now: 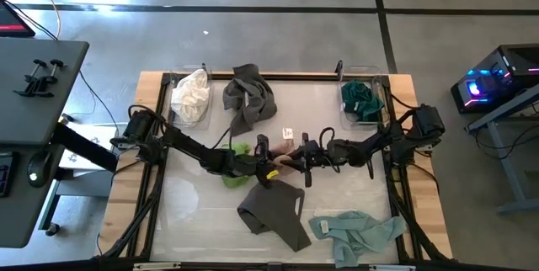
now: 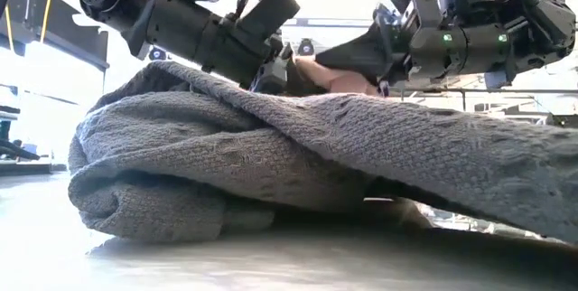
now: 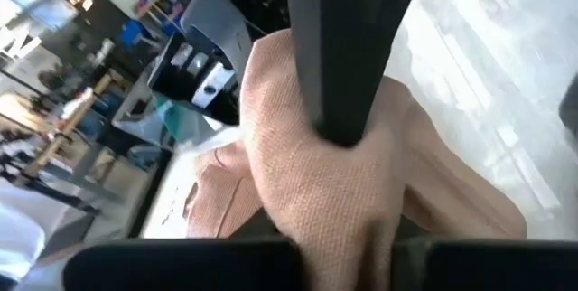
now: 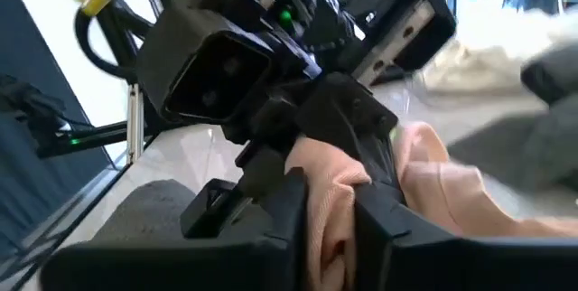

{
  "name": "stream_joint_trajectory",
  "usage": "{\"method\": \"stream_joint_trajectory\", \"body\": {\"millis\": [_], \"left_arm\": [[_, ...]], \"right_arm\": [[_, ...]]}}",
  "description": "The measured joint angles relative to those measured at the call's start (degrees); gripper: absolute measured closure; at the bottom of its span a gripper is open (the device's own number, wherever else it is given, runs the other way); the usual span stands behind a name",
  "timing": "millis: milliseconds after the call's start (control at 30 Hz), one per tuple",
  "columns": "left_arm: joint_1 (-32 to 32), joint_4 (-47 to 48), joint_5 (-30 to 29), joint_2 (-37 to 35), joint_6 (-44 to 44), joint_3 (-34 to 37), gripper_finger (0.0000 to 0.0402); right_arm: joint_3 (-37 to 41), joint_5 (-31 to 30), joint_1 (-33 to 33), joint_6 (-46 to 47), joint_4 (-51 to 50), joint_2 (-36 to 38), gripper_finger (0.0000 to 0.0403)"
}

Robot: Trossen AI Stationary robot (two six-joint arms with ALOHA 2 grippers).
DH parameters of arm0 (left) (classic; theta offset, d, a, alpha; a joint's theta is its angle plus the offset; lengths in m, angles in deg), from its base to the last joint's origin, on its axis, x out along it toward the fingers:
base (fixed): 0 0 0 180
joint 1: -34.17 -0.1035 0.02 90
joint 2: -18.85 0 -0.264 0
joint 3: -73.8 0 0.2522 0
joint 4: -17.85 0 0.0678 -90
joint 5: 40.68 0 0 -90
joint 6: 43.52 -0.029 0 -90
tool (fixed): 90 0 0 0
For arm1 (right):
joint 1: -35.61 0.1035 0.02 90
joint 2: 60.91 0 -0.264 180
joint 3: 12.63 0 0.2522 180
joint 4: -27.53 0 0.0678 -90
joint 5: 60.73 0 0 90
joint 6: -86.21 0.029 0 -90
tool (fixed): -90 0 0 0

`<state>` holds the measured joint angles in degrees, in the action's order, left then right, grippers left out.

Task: Sort towels by color in basket
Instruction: Put the pink towel into the left transparent bin

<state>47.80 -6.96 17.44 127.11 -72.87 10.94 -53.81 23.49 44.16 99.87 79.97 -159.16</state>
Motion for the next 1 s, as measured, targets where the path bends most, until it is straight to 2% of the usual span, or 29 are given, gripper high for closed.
{"method": "stream_joint_trajectory", "body": {"millis": [167,233,400,500,667,733,867,1000], "left_arm": [[0.3,3.3,-3.4,0.0,1.9,0.0,0.0384],[0.6,5.7,-4.9,0.0,3.2,0.0,0.039],[2.7,11.7,-9.2,-2.2,6.1,0.0,0.0396],[4.0,17.9,-18.0,-5.8,7.2,-0.5,0.0395],[4.2,36.7,-36.1,-15.9,12.9,-0.5,0.0395],[2.9,46.5,-40.7,-21.1,17.5,-0.5,0.0395],[-3.7,66.1,-42.8,-32.0,31.2,-0.5,0.0395],[-15.5,79.7,-41.4,-41.4,47.5,-0.5,0.0395]], "right_arm": [[0.0,0.4,-0.4,0.6,-2.2,1.5,0.0259],[0.0,2.6,-0.4,-0.7,-5.9,4.0,0.0235],[0.0,6.5,0.2,1.4,-18.9,14.2,0.0219],[0.2,4.7,2.1,2.2,-24.1,19.2,0.0218],[0.2,-3.2,6.8,-2.2,-24.6,22.5,0.0218],[0.2,-6.3,8.3,-3.2,-24.8,22.5,0.0218],[0.2,-10.5,10.1,-3.2,-25.0,21.5,0.0218],[0.2,-10.8,10.5,-3.2,-24.9,21.0,0.0218]]}}
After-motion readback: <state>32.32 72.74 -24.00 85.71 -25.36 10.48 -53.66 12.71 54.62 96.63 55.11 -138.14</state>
